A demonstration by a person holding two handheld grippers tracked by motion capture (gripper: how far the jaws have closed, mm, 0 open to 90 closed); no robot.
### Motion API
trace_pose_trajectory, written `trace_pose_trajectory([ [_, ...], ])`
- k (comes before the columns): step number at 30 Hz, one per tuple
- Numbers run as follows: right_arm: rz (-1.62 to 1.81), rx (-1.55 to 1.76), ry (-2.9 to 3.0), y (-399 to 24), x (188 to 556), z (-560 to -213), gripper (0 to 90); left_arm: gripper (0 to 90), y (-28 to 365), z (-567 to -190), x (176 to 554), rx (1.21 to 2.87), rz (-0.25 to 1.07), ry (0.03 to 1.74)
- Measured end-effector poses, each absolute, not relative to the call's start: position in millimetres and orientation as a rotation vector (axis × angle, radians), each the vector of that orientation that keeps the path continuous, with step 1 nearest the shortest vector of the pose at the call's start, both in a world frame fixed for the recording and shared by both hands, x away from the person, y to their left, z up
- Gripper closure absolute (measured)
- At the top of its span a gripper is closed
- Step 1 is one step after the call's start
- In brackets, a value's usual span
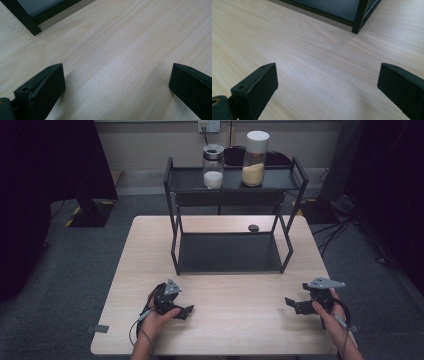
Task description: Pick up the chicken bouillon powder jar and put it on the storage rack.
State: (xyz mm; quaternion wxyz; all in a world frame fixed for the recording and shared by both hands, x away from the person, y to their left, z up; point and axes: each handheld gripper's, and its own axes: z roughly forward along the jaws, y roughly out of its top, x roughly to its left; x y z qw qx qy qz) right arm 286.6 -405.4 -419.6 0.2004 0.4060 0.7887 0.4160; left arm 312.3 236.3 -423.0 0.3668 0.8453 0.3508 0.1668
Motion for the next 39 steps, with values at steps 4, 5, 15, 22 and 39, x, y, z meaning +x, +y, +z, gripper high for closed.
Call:
trace_pose_trajectory([
  [4,1.155,1.131,2.208,-407.4,284.3,-419.6,2.0,0.0,236.3,-423.2,312.2,2.171,0.429,0.902],
  [5,1.156,1.131,2.208,-408.1,283.8,-419.7,2.0,0.0,236.3,-423.2,312.2,2.171,0.43,0.901],
  [15,1.139,1.132,2.214,-413.0,278.0,-420.6,2.1,0.0,236.3,-423.3,312.1,2.171,0.43,0.902],
  [22,1.134,1.13,2.219,-416.1,274.1,-422.7,2.0,0.0,236.3,-423.2,312.2,2.171,0.429,0.902],
  [39,1.07,1.108,2.267,-422.5,263.4,-420.5,1.7,0.0,236.3,-423.1,312.2,2.172,0.429,0.901],
])
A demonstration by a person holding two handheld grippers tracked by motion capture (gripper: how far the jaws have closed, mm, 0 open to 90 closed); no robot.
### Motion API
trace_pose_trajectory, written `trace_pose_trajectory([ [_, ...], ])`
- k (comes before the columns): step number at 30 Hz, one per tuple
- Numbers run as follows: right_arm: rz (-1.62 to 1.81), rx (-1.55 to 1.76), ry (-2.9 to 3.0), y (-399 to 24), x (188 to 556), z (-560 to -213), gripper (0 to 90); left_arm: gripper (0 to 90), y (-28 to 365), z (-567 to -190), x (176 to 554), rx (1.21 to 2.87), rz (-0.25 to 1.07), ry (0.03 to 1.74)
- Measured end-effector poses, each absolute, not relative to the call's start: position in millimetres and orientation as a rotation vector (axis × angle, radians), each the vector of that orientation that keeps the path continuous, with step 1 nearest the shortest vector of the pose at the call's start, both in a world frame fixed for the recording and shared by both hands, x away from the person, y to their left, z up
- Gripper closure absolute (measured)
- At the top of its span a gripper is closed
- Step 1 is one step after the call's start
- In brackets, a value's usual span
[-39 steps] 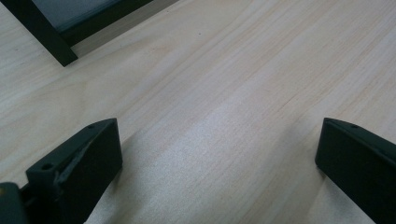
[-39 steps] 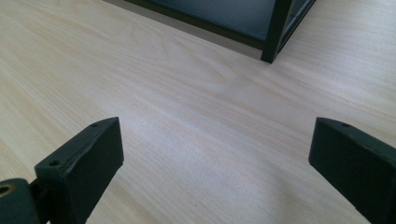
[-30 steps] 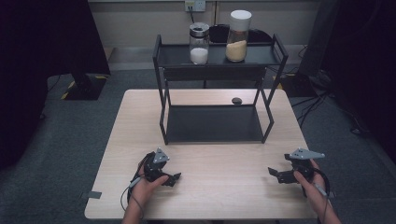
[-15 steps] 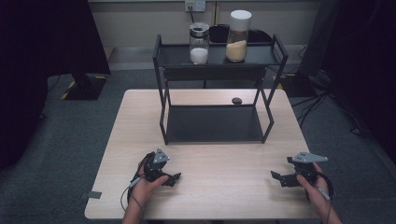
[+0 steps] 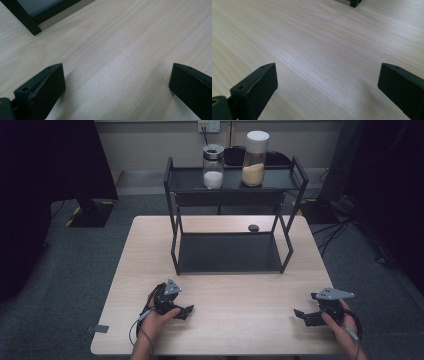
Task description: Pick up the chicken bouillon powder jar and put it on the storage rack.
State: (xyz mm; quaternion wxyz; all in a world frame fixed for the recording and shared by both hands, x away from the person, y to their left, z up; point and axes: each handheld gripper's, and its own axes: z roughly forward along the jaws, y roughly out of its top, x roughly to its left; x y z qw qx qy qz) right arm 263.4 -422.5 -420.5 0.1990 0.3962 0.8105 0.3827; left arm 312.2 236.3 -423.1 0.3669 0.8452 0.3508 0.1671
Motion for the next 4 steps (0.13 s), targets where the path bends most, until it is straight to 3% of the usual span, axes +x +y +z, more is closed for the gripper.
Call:
trace_pose_trajectory([
  [4,1.06,1.099,2.291,-421.2,265.5,-419.6,1.7,0.0,236.2,-422.8,312.5,2.174,0.428,0.901],
])
